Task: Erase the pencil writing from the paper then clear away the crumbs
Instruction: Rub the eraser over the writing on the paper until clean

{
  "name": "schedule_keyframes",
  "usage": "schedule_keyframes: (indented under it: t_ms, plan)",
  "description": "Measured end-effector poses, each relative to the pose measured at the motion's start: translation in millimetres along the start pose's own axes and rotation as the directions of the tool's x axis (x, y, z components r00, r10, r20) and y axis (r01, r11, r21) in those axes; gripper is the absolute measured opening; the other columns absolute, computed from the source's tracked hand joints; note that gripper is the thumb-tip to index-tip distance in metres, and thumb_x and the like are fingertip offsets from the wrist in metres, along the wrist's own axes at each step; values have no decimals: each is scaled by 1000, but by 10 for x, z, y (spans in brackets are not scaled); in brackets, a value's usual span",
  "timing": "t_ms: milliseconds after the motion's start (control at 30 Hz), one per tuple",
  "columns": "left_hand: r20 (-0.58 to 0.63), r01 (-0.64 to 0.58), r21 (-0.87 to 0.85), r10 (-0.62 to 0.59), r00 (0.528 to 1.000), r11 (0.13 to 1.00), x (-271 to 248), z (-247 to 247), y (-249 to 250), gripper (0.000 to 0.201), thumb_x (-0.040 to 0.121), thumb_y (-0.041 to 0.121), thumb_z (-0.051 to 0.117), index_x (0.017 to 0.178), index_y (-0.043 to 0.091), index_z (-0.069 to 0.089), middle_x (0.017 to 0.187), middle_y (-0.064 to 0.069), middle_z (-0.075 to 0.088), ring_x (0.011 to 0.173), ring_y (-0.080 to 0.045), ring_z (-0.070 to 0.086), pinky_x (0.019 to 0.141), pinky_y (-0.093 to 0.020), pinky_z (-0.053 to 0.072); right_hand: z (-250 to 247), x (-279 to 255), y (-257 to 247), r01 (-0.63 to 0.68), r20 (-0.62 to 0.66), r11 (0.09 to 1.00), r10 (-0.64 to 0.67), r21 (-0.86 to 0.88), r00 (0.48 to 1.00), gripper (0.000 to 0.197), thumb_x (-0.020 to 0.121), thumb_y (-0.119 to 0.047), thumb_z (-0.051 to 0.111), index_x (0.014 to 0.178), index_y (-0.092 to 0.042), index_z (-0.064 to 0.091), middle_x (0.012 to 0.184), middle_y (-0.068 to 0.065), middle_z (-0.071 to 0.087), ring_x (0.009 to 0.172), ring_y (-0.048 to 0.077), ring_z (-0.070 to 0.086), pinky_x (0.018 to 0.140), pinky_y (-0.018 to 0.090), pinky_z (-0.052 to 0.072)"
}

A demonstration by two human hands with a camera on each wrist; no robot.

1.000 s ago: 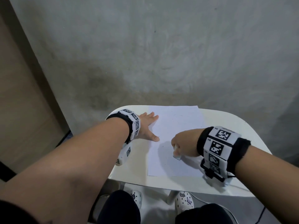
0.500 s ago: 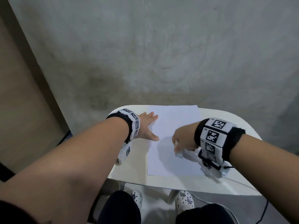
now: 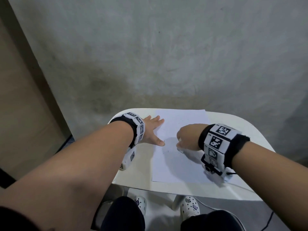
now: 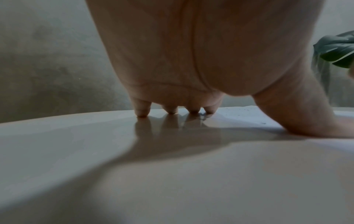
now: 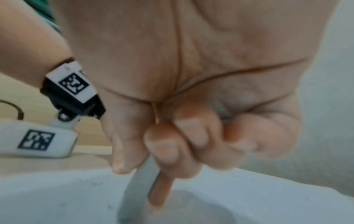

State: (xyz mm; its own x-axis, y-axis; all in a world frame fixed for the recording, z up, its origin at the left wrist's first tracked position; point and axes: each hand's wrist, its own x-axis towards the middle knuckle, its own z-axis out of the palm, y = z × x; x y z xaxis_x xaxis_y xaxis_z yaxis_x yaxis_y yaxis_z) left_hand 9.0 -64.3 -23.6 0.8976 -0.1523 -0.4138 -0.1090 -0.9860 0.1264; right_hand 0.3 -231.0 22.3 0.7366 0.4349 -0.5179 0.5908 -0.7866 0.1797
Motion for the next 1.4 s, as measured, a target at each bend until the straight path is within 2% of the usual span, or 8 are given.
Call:
schedule_keyframes:
  t_ms: [67,300,500,667,900,1100,1267,1400]
  plan:
    - [-1,-3,7,3,1000,1000,6,3,-2,100,86,61,56,154,29,-9,161,8,-14,150,-21,-11,120,-46,1,60,-6,30,3,-39,999,-2,36,999,33,91,-32,48,108,-9,65,108,3,66,99,23,61,77,31,44]
    - [4,6,12,-6,1000,1000,19,7,-8,99,85,62,55,153,31,-10,161,11,-16,150,-19,-12,121,-47,1,188,-255,60,72,147,997,-75,24,986,19,91,-34,52,94,-16,57,95,-3,57,88,19,54,80,30,45]
    - [3,-3,-5,3,1000,1000,48,14,-26,101,84,63,56,153,31,-10,161,10,-16,150,-19,-13,121,-46,0,118,-39,-63,74,-37,997,-74,-1,997,32,91,-30,49,108,-8,64,109,5,66,101,25,61,83,35,45]
    - [9,3,17,-3,1000,1000,44,9,-21,100,84,63,55,153,31,-10,160,11,-16,150,-18,-12,121,-47,2,230,-287,14,119,143,993,-120,12,982,19,92,-33,50,95,-15,56,94,-2,57,87,20,53,82,34,44]
    - [-21,21,32,-20,1000,999,-9,-27,-50,100,86,62,54,155,22,-8,162,4,-14,150,-12,-8,122,-38,1,0,-212,177,75,-226,966,-17,249,974,10,92,-22,50,84,-16,51,81,-3,53,81,19,46,67,28,36]
    - [-3,32,61,-32,999,998,88,-171,46,110,79,67,60,155,21,-4,161,-5,-17,149,-23,-13,120,-47,1,30,-81,112,104,-221,976,-60,190,973,2,93,-21,48,94,-23,49,106,-1,65,96,22,56,83,33,43]
    - [31,-5,120,2,1000,993,184,-167,222,113,76,73,58,154,24,-7,162,-3,-15,150,-23,-9,120,-50,5,65,38,-7,45,-82,998,-48,-42,995,17,95,-16,46,112,-16,49,98,1,56,90,23,53,78,30,42]
    - [-10,17,158,-15,1000,987,147,-45,228,108,79,71,54,154,26,-10,162,-1,-13,151,-23,-4,121,-49,8,145,27,33,60,-92,998,-57,31,994,7,96,-21,44,99,-16,40,92,4,55,83,26,52,75,33,43]
